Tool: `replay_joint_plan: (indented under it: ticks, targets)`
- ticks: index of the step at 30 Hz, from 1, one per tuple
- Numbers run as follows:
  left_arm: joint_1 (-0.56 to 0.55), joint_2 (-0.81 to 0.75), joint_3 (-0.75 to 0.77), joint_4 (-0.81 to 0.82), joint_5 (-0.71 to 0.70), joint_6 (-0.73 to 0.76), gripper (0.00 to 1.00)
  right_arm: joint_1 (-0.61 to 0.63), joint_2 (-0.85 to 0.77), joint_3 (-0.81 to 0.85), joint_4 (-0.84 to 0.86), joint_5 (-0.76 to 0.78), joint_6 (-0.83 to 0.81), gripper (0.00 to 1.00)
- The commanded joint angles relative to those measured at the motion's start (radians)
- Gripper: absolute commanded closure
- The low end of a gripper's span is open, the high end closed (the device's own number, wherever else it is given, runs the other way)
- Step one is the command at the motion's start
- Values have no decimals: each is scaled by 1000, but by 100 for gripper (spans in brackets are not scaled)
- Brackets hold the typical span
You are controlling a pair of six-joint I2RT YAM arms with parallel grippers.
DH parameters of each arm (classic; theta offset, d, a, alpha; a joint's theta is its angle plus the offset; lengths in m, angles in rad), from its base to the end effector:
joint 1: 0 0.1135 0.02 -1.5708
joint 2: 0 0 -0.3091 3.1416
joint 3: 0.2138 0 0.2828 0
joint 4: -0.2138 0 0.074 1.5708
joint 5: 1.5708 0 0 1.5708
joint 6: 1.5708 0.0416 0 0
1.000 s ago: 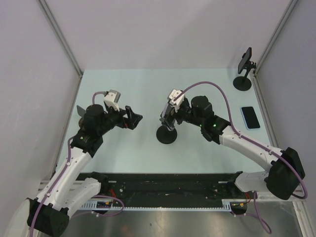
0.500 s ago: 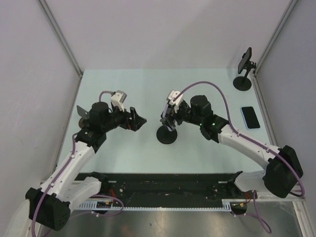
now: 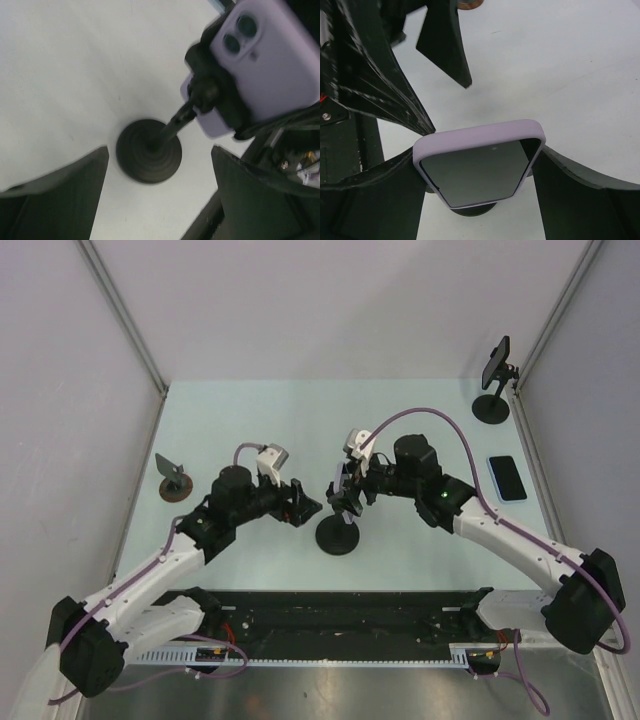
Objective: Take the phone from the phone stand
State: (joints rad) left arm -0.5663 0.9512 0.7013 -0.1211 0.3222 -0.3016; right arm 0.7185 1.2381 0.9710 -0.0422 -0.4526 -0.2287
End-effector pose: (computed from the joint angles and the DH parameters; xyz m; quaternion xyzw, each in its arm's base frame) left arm 0.1861 -0.1339 0.3138 0.1973 0.7956 -0.3544 0.4499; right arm 0.2196 0.2162 0.3567 -0.4767 0.6400 0.3151 0.5136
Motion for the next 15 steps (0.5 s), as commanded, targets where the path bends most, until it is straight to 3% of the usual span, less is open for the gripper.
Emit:
replay_joint_plan:
  ticks: [1,4,10,15]
  targets:
    - [-58,-14,-141,271,-63,-76,17,6,-68,23,61,-110,43,100]
    - [-81,-9,-212,446,-72,-68,26,10,-74,14,56,-124,37,100]
    - [-116,37,-278,647,-19,41,31,27,-77,0,47,-158,22,100]
    - [-130,89,-292,716,78,119,34,39,-77,-3,13,-181,-1,100]
